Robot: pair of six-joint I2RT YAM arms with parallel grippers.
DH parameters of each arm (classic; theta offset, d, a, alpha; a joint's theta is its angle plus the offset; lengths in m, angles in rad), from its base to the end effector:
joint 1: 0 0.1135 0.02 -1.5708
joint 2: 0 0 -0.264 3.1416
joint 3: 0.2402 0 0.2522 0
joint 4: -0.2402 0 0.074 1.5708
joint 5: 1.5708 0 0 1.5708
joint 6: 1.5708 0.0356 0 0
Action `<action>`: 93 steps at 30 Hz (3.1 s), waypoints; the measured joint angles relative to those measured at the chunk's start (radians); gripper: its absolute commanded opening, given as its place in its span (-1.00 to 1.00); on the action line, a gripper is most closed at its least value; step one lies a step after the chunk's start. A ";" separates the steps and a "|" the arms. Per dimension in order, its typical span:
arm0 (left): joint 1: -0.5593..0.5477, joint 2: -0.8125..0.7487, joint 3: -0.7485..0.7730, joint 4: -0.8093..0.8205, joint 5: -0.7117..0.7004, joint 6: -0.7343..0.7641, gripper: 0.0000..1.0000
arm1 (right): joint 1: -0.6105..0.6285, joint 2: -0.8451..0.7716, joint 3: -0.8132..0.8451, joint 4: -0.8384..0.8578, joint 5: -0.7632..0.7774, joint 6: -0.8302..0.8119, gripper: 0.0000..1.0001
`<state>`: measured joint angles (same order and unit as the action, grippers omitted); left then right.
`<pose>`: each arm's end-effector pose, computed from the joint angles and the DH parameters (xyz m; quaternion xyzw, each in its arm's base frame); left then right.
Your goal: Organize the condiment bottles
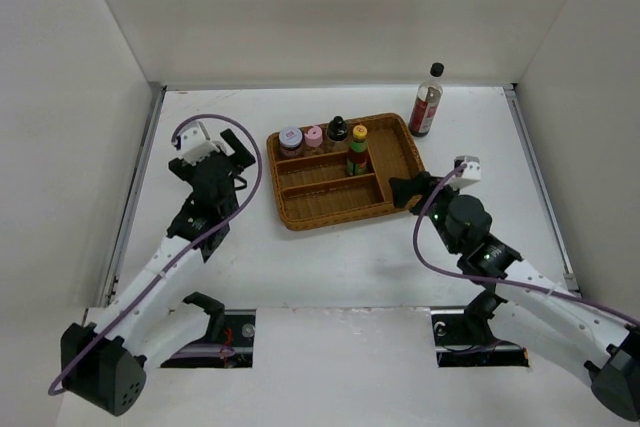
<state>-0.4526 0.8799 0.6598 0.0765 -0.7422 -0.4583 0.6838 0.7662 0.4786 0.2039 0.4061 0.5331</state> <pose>0.1932 -0.0672 0.3077 -0.2394 0.7039 -0.0221 0.6684 0.1546 0.1079 0.2757 0.0818 0.7292 0.2572 0.6289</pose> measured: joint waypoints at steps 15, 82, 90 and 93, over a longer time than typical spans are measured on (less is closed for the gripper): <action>0.203 0.394 0.129 -0.111 0.107 0.025 0.89 | 0.052 0.021 -0.070 0.076 -0.081 0.045 0.95; -0.220 0.642 0.248 0.072 0.116 0.060 1.00 | 0.049 0.051 -0.089 0.098 -0.068 0.047 0.47; -0.226 0.466 0.155 0.090 0.126 0.060 1.00 | 0.035 0.049 0.048 0.002 -0.039 0.028 -0.35; -0.215 0.320 0.087 0.137 0.125 0.059 1.00 | 0.009 0.094 0.160 -0.023 -0.036 0.018 -0.39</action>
<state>-0.6674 1.2003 0.7467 0.2134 -0.6170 -0.3996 0.6930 0.8604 0.6384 0.1814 0.3702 0.5514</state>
